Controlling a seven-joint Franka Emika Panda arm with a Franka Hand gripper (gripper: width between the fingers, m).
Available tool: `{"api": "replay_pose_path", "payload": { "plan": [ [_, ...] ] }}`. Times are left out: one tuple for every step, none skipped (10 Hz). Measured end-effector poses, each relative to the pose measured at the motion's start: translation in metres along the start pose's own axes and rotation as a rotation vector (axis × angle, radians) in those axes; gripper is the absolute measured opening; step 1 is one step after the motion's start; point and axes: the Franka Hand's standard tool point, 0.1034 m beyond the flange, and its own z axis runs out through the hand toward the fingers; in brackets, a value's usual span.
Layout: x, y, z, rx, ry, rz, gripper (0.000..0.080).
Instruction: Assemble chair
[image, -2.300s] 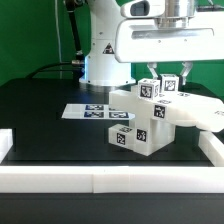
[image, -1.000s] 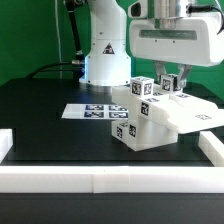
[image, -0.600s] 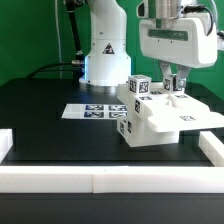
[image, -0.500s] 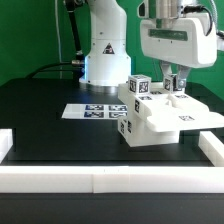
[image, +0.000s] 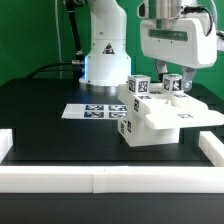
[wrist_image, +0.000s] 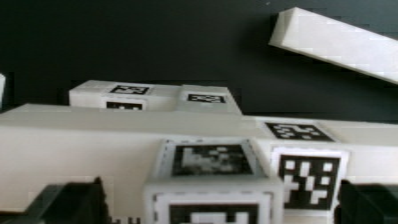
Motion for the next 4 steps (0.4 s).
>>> {"api": "replay_pose_path", "payload": {
  "plan": [
    [0.0000, 0.0000, 0.0001, 0.000, 0.000, 0.000, 0.0647],
    [0.0000, 0.0001, 0.0002, 0.000, 0.000, 0.000, 0.0649],
    [0.0001, 0.0002, 0.0003, -0.001, 0.000, 0.000, 0.0649],
    [0.0001, 0.0002, 0.0005, -0.001, 0.000, 0.000, 0.0649]
  ]
}}
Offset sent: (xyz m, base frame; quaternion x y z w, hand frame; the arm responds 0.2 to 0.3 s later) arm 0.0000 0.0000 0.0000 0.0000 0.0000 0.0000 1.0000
